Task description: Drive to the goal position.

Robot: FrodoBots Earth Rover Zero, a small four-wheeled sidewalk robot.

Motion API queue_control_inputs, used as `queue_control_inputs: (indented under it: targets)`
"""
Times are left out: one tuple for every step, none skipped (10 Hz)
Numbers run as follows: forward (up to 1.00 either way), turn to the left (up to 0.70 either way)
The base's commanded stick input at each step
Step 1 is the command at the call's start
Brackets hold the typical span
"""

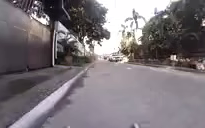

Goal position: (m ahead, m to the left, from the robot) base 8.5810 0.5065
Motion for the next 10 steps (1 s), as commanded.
queue_control_inputs:
  targets:
    - [1.00,0.00]
    - [1.00,0.00]
    - [1.00,0.00]
    - [1.00,0.00]
    - [1.00,0.00]
    - [1.00,0.00]
    - [1.00,0.00]
    - [1.00,0.00]
    - [1.00,0.00]
    - [1.00,0.00]
